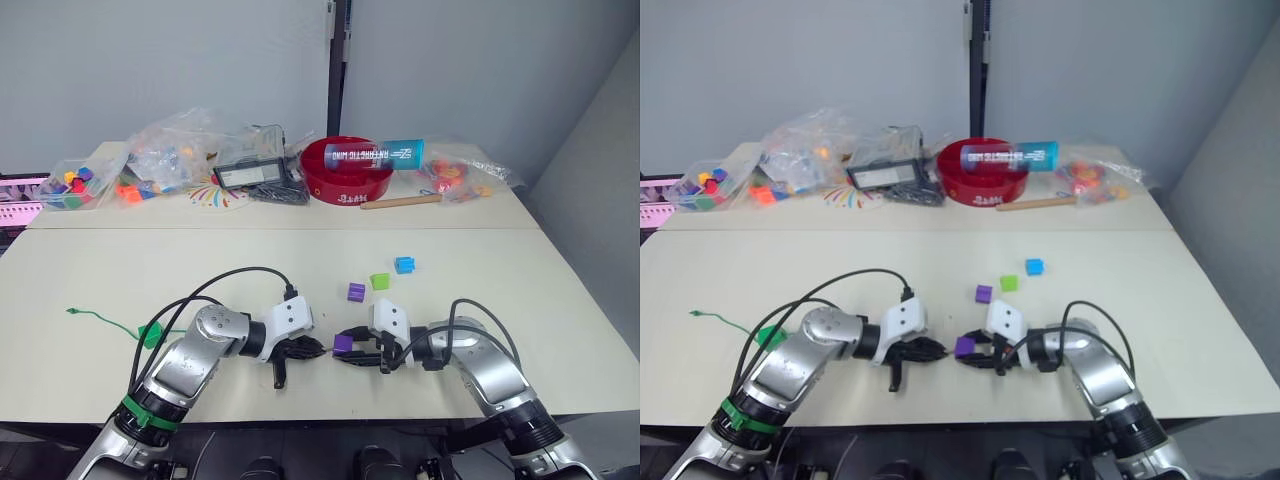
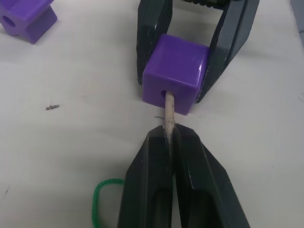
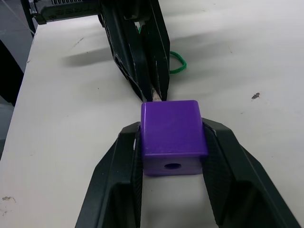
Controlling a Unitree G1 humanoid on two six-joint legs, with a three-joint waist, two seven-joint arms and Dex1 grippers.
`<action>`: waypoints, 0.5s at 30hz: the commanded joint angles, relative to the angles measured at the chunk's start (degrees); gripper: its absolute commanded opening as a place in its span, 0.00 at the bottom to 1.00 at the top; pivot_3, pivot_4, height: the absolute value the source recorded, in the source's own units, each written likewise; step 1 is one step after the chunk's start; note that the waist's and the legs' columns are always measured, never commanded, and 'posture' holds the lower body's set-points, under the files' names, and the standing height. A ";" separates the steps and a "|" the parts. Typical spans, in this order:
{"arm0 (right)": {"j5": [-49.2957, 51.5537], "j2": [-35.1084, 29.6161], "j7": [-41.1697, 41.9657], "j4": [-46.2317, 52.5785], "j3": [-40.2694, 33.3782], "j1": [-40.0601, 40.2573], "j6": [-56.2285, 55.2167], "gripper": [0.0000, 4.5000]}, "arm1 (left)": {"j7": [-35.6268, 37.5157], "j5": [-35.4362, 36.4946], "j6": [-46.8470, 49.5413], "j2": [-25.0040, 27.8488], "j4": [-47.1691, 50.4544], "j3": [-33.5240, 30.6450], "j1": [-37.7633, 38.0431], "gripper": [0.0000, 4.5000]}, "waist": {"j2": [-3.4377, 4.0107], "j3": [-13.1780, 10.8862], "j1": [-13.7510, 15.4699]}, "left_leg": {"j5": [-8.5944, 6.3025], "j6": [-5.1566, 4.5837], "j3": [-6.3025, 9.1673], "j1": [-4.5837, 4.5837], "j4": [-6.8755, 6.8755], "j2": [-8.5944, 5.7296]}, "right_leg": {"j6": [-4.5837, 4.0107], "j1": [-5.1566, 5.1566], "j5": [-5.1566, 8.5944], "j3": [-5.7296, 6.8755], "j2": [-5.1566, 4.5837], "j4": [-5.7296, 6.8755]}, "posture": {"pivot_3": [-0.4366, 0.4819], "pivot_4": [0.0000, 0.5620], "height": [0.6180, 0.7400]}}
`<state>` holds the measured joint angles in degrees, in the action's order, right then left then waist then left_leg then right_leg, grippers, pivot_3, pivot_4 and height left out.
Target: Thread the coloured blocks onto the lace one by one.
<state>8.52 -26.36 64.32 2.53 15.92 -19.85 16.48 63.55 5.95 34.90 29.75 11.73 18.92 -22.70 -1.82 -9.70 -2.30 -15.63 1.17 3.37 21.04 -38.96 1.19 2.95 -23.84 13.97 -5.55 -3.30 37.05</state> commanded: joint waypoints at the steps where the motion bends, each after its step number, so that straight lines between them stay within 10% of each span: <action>1: -0.08 2.14 -1.67 0.34 1.93 -0.59 -0.93 0.26 | 1.48 6.73 -0.45 -5.16 7.38 2.03 -2.46 0.00 | 0.00 0.00 0.00 | 0.00 0.00 0.00 0.00 0.00 0.00 | 0.00 0.00 0.00 0.00 0.00 0.00 | 0.48 0.27 1.00; 15: -0.71 2.35 -1.80 -1.16 1.65 -0.97 -1.47 0.26 | 3.43 10.65 4.19 -2.54 11.23 -2.25 -4.26 0.00 | -0.01 -0.02 -0.21 | 0.00 0.00 0.01 0.18 0.07 0.00 | 0.01 -0.25 0.00 0.00 -0.01 0.00 | 0.48 0.27 1.00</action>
<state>8.15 -26.04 64.25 1.91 15.15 -20.18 14.81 63.71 9.39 42.25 30.12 14.90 15.68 -24.39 -1.83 -9.72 -2.51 -15.64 1.16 3.38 21.22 -38.88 1.19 2.96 -24.11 13.97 -5.54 -3.31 37.05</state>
